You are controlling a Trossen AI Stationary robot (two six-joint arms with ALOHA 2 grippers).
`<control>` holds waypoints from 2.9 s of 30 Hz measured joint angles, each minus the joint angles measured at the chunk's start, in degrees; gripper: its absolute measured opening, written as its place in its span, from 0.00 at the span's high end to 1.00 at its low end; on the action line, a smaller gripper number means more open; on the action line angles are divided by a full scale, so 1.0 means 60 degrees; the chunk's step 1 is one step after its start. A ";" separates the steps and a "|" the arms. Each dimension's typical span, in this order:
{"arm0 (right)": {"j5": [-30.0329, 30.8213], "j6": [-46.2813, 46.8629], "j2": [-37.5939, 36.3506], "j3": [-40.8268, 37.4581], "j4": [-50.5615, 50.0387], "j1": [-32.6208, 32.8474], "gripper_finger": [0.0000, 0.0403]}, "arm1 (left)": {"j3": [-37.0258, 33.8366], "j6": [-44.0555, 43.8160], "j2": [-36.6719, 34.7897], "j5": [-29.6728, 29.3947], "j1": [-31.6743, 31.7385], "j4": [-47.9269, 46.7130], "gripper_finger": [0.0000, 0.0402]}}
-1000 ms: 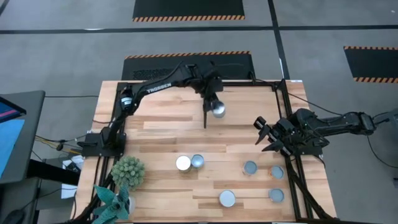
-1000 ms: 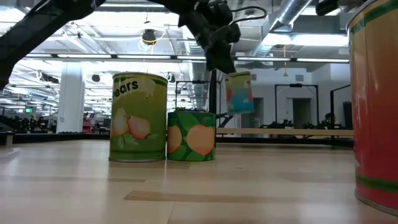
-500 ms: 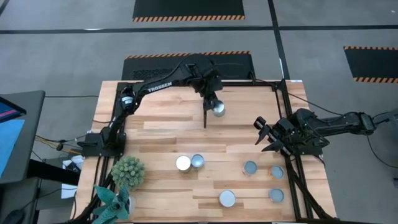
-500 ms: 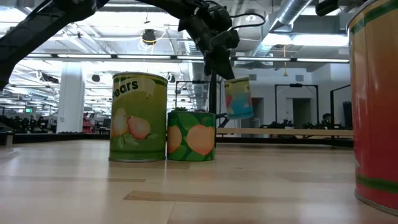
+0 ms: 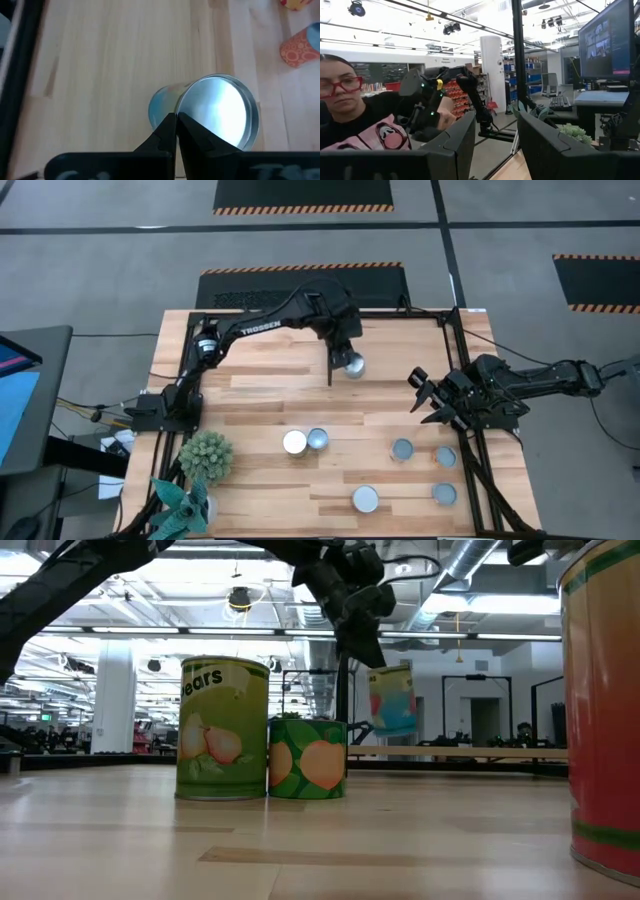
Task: Pick and place cans onto a shelf
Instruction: Put the canned tomatoes on the shelf
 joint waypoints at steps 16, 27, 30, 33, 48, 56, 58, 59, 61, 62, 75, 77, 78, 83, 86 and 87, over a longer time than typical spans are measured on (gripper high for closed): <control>0.0000 0.0000 0.0000 0.0000 0.0023 0.0000 0.57 | 0.0004 -0.0105 0.0006 -0.0461 -0.0015 0.0235 1.00; 0.0000 0.0000 -0.0003 0.0000 0.0020 0.0000 0.57 | 0.0004 -0.0133 0.0006 -0.0799 -0.0007 0.0246 1.00; 0.0000 0.0000 -0.0004 0.0000 0.0020 0.0000 0.57 | 0.0004 -0.0287 0.0006 -0.0798 -0.0007 0.0249 1.00; 0.0001 0.0000 -0.0003 0.0000 0.0020 0.0000 0.57 | 0.0004 -0.0305 0.0006 -0.0796 -0.0007 0.0306 1.00; 0.0000 0.0000 -0.0002 0.0000 0.0016 0.0000 0.57 | 0.0004 -0.0612 0.0006 -0.0796 -0.0008 0.0258 0.95; 0.0000 -0.0002 0.0000 0.0000 -0.0010 0.0002 0.57 | 0.0004 -0.0710 0.0006 -0.0949 -0.0018 0.0451 0.85; 0.0000 -0.0004 -0.0004 0.0000 -0.0017 0.0004 0.57 | 0.0004 -0.0724 0.0006 -0.0994 -0.0018 0.0486 0.84; 0.0000 -0.0004 -0.0004 0.0000 -0.0020 0.0000 0.57 | 0.0004 -0.0725 0.0006 -0.0979 -0.0018 0.0568 0.84; 0.0000 -0.0004 0.0000 0.0000 -0.0031 0.0002 0.57 | 0.0004 -0.0728 0.0006 -0.0762 -0.0023 0.0738 0.84; 0.0000 -0.0004 0.0000 0.0000 -0.0031 0.0002 0.57 | 0.0004 -0.0697 0.0006 -0.0596 -0.0054 0.0782 0.84; 0.0000 -0.0005 -0.0004 -0.0007 -0.0232 0.0007 0.57 | -0.0015 0.1439 0.0628 -0.1419 -0.1184 0.0833 0.99; 0.0004 0.0000 0.0004 -0.0007 -0.0320 0.0007 0.57 | -0.0025 0.1609 0.0673 -0.1696 -0.1206 0.0753 1.00; 0.0004 0.0020 0.0004 -0.0007 -0.0367 0.0014 0.57 | -0.0025 0.1614 0.0673 -0.1772 -0.1202 0.0793 1.00; 0.0017 0.0066 0.0008 -0.0007 -0.0647 0.0082 0.57 | -0.0018 0.1633 0.0658 -0.1964 -0.1088 0.0761 1.00; 0.0014 0.0066 0.0007 -0.0007 -0.0743 0.0196 0.57 | -0.0018 0.1636 0.0658 -0.1969 -0.0981 0.0700 1.00; 0.0015 0.0066 0.0009 -0.0007 -0.0748 0.0238 0.57 | -0.0018 0.1632 0.0658 -0.1976 -0.0945 0.0651 1.00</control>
